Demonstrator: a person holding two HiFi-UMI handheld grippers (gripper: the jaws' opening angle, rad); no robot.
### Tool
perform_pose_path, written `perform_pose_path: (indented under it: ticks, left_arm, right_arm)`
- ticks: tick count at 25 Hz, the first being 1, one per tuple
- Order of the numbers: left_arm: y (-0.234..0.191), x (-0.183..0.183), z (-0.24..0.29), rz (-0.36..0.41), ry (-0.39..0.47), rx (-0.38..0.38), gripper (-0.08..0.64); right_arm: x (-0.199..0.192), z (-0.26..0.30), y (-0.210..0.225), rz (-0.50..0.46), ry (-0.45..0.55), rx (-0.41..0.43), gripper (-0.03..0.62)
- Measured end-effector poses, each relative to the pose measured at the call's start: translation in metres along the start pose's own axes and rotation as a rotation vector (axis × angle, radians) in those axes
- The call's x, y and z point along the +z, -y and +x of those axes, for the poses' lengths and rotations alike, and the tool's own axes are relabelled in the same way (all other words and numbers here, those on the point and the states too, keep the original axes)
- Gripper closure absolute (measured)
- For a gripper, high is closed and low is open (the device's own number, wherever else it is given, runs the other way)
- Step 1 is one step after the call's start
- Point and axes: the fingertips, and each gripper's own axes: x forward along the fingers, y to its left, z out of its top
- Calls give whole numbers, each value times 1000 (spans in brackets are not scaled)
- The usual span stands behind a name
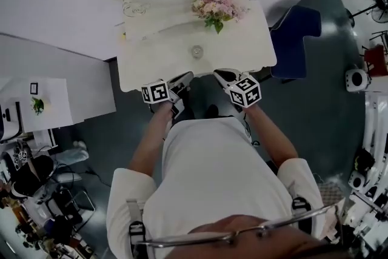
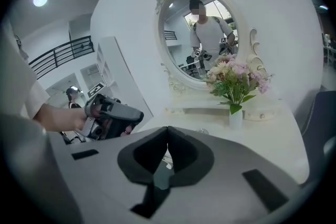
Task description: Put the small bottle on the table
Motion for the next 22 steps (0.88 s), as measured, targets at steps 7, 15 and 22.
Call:
perform_pose_path:
  ticks: [7, 15, 22]
  left_arm:
    - [15, -16, -27, 125, 87, 102, 557]
    - [16, -8, -63, 267, 135, 169, 557]
    - [16, 11, -86, 471, 135, 211, 557]
  right_arm:
    - [-5, -20, -11, -30, 21, 13, 586]
    - [7, -30, -16, -118, 66, -82, 586]
    - [23, -33, -31, -182, 113, -121, 586]
